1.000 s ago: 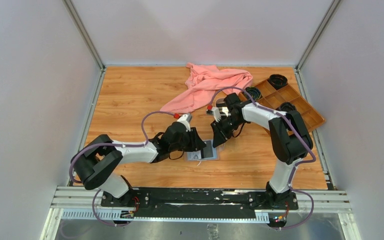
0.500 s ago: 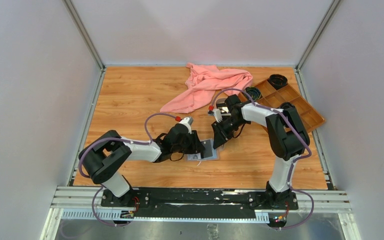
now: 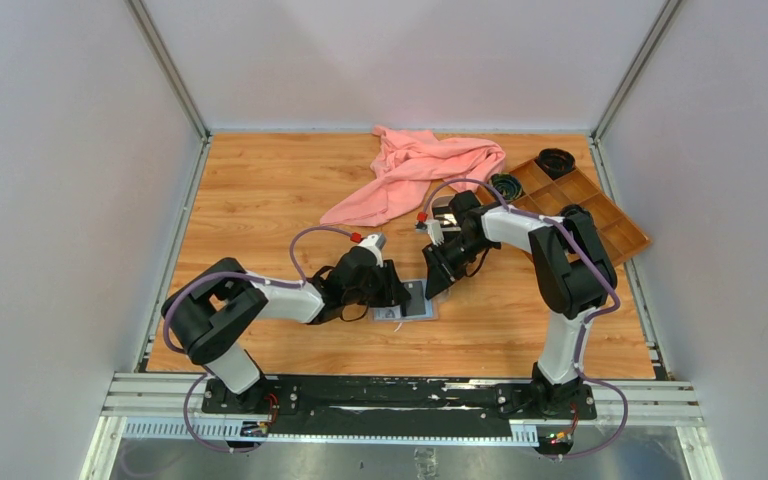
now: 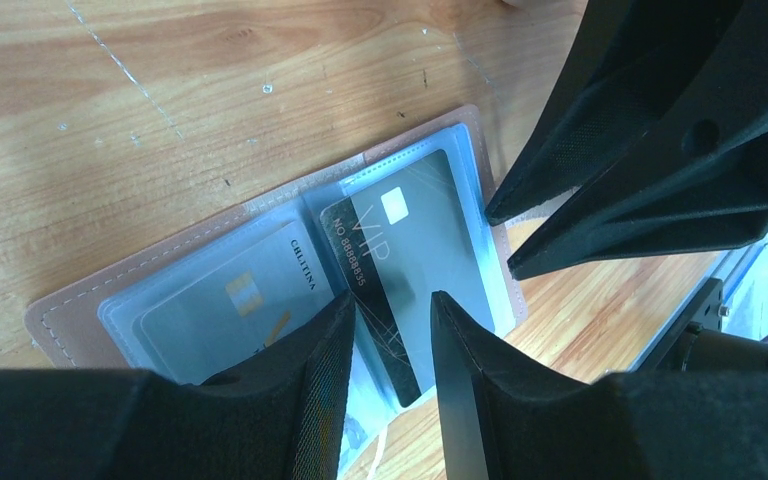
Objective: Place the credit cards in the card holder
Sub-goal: Insert the credit card into the card holder.
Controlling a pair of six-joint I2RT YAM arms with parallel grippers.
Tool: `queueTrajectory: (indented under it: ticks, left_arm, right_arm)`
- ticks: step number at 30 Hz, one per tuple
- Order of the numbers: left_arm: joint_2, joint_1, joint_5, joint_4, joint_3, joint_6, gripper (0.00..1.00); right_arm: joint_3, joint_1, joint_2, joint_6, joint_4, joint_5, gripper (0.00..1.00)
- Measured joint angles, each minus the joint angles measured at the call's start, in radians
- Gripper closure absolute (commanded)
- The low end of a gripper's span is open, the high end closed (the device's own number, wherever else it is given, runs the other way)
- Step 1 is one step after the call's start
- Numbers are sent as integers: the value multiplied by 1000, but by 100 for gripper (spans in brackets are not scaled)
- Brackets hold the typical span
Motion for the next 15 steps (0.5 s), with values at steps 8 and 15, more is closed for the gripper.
queueTrajectory:
  ticks: [8, 15]
  left_arm:
    - [10, 5, 38, -6, 22, -6, 61]
    - [37, -6, 65, -23, 67, -14, 61]
  right_arm:
    - [0, 0, 0, 2, 0, -24, 68]
    - [0, 0, 6, 4, 0, -29, 68]
